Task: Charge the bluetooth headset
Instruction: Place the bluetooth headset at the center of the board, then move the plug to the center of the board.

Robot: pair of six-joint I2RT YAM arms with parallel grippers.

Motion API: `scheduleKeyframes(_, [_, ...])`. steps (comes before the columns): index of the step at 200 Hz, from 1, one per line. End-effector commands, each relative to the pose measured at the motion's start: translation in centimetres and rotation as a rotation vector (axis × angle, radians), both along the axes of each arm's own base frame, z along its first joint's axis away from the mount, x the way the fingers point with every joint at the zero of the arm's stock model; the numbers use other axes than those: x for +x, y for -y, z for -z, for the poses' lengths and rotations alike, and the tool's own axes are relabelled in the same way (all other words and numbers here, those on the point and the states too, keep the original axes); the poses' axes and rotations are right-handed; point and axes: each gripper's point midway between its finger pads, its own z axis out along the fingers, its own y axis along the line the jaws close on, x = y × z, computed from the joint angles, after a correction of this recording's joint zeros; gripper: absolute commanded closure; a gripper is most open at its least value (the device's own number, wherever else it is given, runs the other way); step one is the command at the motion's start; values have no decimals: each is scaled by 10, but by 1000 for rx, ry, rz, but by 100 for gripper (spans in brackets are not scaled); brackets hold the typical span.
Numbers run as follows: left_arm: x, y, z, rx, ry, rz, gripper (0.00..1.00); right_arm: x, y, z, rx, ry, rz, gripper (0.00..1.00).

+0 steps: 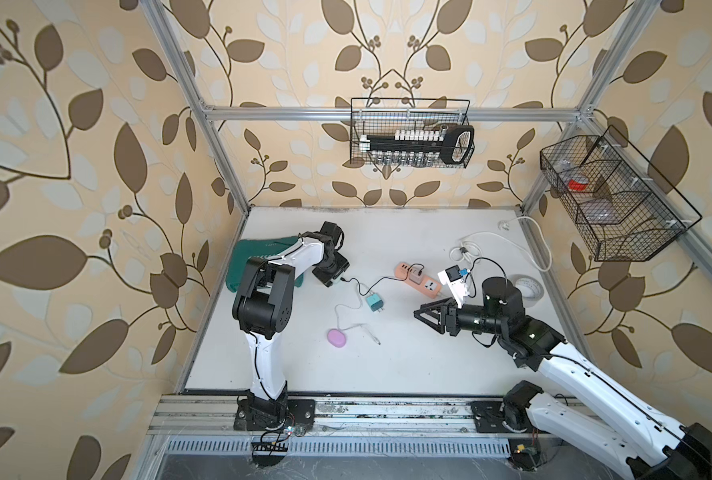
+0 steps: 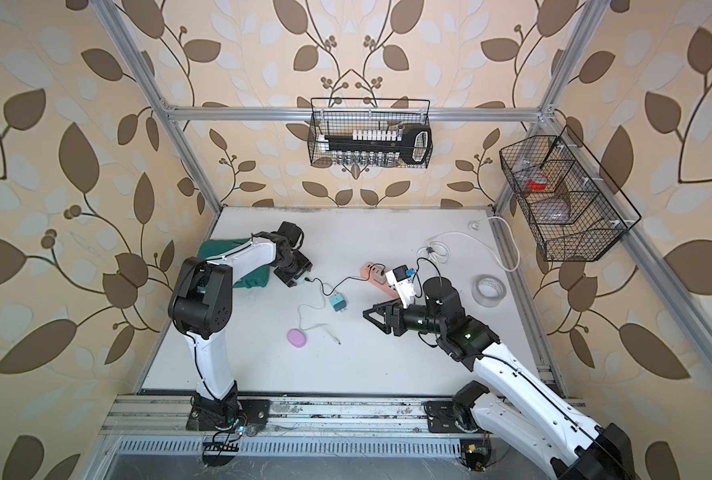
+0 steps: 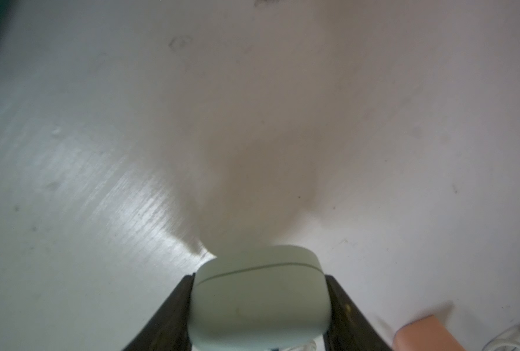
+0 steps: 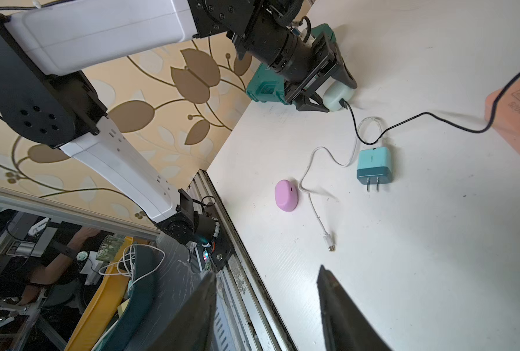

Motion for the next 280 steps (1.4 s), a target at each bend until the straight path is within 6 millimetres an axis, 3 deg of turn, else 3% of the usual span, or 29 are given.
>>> scheduleKeyframes(1, [3,-3,-3,9,-7,12,74,4,3,9,-14,-14,27,45])
scheduleKeyframes(17, [2,-3,1,9,-20,14,73,4,3,9,-12,-14,28,45])
scheduleKeyframes(57, [-1,-3,6,12,-35,20,58,4,4,10,-13,-17,33,45])
scheduleKeyframes(126, [2,-5,-7,31,-21,52,7,1,6,11,-9,-15,37,45])
scheduleKeyframes(153, [2,-7,-24,38,9,57,6,1,6,10,-6,-11,37,45])
scheduleKeyframes(217, [-12,-12,-84,32,143,97,5,1,6,4,-3,-4,39,45])
scheduleKeyframes(253, [-32,-14,-110,19,196,130,7,1,7,1,-2,0,44,45])
scheduleKeyframes(280, [-58,-18,-128,4,257,161,9,0,10,4,-33,0,52,45])
